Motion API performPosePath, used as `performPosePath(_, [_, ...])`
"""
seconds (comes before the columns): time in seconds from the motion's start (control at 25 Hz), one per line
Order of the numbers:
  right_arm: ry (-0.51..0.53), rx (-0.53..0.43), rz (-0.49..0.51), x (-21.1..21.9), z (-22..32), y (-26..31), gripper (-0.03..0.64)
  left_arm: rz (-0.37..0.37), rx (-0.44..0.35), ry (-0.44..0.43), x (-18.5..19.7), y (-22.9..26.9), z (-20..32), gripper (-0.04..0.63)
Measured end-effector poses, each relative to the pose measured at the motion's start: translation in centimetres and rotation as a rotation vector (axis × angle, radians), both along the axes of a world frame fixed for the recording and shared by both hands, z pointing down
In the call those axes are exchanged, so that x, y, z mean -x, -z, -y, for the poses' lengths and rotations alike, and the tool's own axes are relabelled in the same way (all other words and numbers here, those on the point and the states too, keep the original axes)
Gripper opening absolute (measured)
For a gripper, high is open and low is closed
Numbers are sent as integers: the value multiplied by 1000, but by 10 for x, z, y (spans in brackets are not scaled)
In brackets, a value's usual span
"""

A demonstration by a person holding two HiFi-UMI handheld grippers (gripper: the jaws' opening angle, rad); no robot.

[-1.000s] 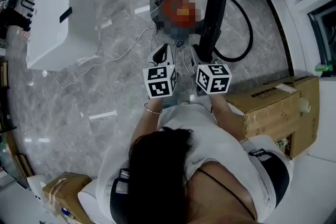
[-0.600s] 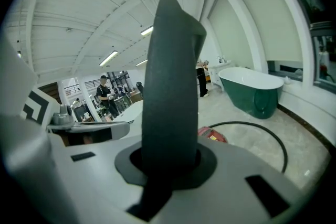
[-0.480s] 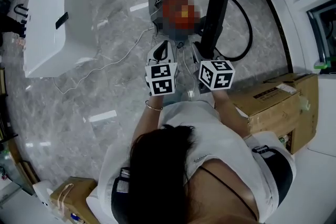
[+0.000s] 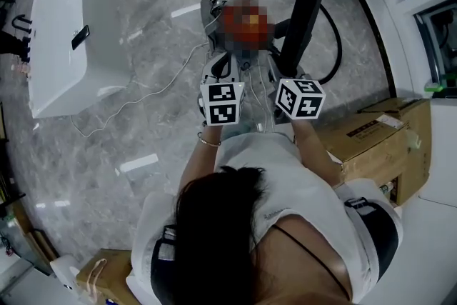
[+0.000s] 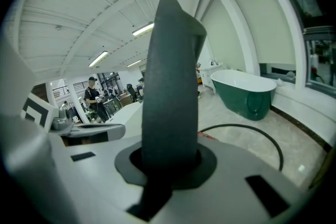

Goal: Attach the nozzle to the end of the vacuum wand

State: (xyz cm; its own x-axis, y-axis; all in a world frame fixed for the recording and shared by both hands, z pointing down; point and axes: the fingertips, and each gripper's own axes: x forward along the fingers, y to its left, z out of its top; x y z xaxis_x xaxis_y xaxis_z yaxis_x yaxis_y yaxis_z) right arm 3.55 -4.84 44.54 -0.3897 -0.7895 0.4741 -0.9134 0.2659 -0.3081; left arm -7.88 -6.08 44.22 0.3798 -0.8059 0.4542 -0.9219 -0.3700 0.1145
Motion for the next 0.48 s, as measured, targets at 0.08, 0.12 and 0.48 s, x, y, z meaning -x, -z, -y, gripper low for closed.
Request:
performPosePath(0.08, [-23,1,2,-1,8,0,46,1,-4,-16,4,0,10,3])
performPosePath(0.12, [-33,-2,5,0,13,1,46,0,-5,-22,6,0,16,3])
performPosePath(0.48, [-88,-14,12,5,36,8,46,4,15,-87,10,-9,49,3])
